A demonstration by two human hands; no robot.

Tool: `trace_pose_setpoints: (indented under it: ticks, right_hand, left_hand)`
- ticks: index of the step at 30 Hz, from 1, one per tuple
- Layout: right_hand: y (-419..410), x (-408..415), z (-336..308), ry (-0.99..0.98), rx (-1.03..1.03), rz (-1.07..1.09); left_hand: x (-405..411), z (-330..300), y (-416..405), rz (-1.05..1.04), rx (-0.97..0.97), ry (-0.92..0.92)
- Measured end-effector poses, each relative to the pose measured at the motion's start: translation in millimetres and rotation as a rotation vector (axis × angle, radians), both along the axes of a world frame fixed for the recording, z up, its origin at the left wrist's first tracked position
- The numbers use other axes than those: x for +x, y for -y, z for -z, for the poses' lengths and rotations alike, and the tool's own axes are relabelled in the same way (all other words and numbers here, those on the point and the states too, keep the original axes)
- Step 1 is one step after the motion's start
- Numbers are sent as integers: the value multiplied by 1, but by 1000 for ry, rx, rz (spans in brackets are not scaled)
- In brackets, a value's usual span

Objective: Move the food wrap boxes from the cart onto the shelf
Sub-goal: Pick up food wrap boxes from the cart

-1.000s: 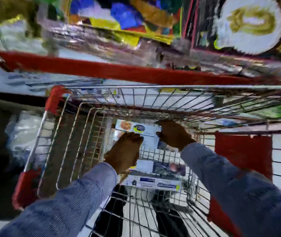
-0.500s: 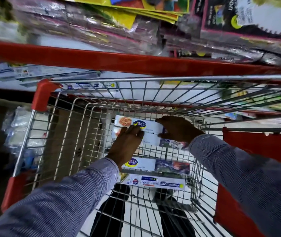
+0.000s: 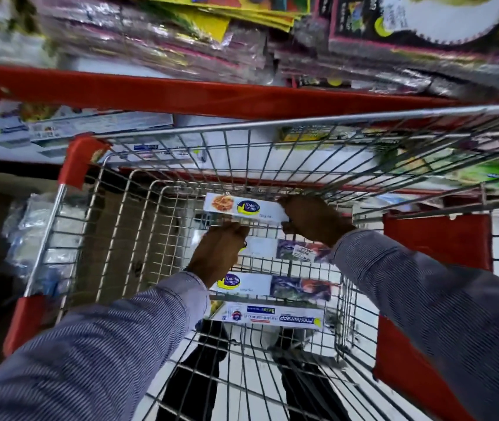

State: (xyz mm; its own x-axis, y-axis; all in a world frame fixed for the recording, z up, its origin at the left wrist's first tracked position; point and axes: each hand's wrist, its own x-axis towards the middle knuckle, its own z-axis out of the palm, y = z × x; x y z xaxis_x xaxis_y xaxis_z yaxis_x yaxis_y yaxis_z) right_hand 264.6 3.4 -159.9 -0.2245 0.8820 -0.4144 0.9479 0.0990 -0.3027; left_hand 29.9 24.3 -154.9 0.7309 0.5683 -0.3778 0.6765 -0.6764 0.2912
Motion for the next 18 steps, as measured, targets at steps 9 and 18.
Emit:
trace_pose_setpoints:
  ticks: [9, 18]
  right_hand:
    - [2, -7, -155, 57, 109, -1]
    - [-14, -10, -433, 103, 314, -144]
  left_hand:
    - [-29, -122, 12, -169, -113, 158]
    - [-42, -381, -8, -25, 165, 427]
